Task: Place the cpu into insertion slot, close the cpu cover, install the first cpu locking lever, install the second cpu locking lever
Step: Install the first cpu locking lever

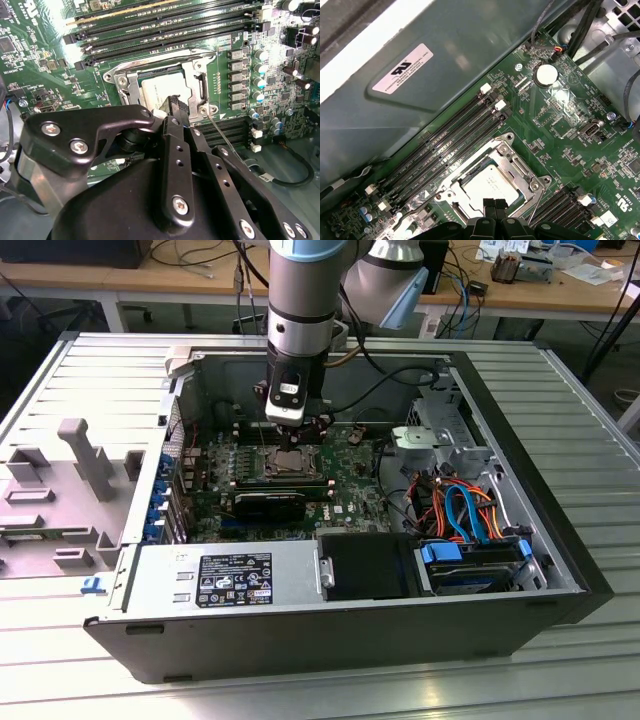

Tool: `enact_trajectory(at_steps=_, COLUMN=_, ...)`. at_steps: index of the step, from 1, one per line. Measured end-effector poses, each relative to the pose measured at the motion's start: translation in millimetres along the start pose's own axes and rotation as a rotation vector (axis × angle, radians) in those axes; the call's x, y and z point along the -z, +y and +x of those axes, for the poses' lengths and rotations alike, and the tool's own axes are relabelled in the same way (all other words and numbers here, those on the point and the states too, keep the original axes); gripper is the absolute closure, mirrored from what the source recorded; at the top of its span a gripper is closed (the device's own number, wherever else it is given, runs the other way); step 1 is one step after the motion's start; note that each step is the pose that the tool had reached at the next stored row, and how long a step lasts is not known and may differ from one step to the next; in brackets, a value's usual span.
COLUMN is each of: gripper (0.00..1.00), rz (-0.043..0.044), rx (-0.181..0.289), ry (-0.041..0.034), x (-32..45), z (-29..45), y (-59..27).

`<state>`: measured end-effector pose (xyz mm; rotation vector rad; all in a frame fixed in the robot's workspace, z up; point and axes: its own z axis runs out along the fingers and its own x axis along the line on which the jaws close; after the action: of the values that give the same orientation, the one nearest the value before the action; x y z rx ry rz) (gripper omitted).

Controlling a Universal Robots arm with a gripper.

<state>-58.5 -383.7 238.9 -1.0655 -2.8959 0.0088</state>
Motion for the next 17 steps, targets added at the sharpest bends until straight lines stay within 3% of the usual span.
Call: enact_trajectory(at_steps=17, gripper=0.89, rz=0.0005, rx=0.010, ry=-0.0002, x=0.0, z=0.0, y=0.0)
